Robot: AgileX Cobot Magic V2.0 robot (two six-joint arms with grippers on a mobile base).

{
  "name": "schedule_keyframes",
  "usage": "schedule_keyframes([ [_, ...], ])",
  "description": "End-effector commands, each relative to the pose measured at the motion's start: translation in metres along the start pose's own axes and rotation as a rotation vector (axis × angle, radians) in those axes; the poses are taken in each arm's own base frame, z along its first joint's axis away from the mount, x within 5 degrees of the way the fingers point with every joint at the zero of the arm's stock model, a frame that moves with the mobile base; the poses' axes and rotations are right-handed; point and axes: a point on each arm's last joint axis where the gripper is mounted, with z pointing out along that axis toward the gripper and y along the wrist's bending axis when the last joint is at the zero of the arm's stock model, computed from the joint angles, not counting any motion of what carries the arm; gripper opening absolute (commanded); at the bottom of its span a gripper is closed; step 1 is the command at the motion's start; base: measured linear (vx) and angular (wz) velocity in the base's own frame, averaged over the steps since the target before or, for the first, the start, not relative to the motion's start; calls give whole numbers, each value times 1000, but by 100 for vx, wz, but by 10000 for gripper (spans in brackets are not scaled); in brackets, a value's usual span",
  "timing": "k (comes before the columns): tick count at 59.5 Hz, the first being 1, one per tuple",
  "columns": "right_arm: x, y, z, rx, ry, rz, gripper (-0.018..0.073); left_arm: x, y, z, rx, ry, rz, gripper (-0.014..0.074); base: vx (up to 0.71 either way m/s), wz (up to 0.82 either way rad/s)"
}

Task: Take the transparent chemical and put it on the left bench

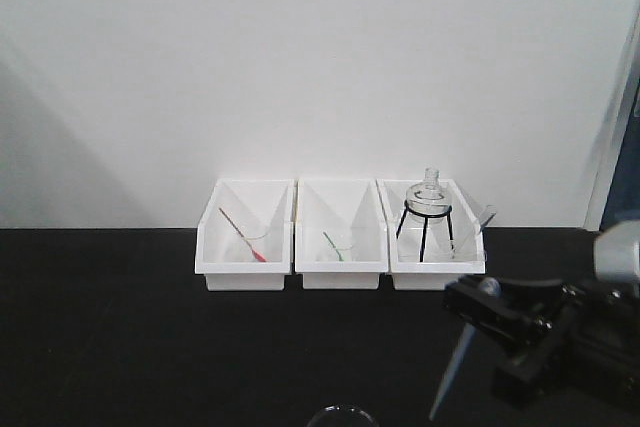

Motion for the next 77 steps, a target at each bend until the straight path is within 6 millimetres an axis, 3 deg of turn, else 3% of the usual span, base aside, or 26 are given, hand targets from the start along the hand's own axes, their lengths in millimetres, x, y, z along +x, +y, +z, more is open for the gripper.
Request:
schedule_keyframes([
  [1,-24,-4,18,-90,-89,-25,-1,-3,0,-1,-2,-81,-9,-3,0,0],
  [7,-20,-11,43,-145,-65,-14,-1,-3,0,-1,-2,-81,-9,-3,0,0],
  [21,19,-4,99,-291,42,-4,-1,-3,0,-1,-2,-81,-9,-3,0,0],
  [31,44,-10,113,-291,104,11,-1,-3,0,-1,-2,-81,-9,-3,0,0],
  [45,63,-20,121,-253,159,-31,24,-3,0,-1,-2,-81,-9,-3,0,0],
  [53,67,-21,123,-253,166,-40,127,-3,0,-1,-2,-81,-9,-3,0,0],
  [70,66,-21,123,-255,165,-39,544,-3,0,-1,-2,-81,-9,-3,0,0],
  [77,63,-19,121,-259,154,-44,634,-3,0,-1,-2,-81,-9,-3,0,0],
])
